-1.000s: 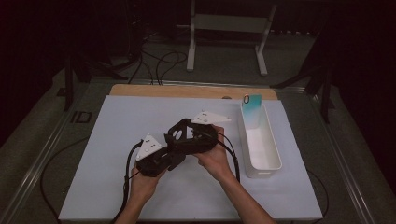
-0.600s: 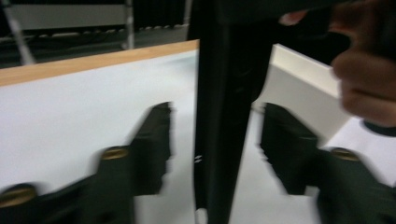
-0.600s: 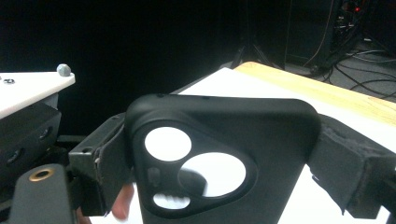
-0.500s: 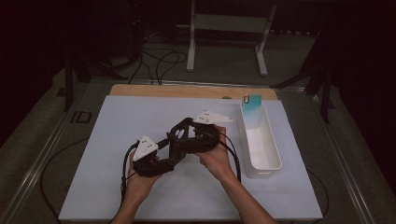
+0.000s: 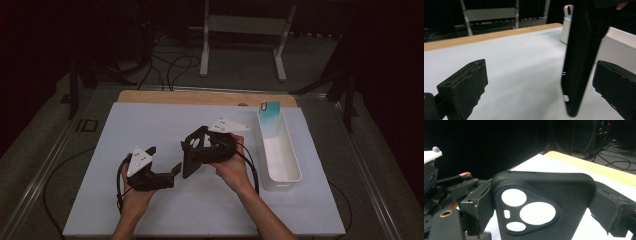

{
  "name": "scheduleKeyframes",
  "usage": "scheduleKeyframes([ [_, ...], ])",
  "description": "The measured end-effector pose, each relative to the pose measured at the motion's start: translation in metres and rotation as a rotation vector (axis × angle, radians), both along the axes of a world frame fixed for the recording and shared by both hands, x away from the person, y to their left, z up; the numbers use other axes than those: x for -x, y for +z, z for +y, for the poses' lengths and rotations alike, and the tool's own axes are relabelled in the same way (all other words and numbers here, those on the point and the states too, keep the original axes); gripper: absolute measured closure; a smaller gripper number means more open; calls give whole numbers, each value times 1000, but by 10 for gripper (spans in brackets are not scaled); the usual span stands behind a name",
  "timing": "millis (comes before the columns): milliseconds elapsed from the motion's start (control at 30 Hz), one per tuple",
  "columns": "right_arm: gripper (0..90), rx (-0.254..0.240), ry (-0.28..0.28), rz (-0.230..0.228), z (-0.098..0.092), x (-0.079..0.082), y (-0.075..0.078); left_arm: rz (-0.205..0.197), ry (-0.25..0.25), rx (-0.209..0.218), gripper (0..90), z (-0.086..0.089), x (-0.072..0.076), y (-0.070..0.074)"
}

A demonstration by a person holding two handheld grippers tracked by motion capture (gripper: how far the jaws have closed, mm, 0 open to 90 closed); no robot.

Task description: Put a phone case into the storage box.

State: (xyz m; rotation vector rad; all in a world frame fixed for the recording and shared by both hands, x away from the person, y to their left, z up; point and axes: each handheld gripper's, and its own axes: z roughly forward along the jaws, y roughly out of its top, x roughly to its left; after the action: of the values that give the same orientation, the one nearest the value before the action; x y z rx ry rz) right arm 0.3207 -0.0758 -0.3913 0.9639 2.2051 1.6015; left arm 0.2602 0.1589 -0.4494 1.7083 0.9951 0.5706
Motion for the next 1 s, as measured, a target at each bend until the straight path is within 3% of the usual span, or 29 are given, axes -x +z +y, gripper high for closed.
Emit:
scheduleKeyframes([
  [367, 130, 11, -17, -5, -4, -1, 0, -12, 68, -28, 2, 29, 8, -12],
  [600, 130, 17, -27, -14, -6, -2, 0, -17, 150, -50, 2, 52, 19, -27],
  [1000, 130, 36, -54, -23, -7, -8, 2, -22, 184, -65, 2, 58, 20, -37],
])
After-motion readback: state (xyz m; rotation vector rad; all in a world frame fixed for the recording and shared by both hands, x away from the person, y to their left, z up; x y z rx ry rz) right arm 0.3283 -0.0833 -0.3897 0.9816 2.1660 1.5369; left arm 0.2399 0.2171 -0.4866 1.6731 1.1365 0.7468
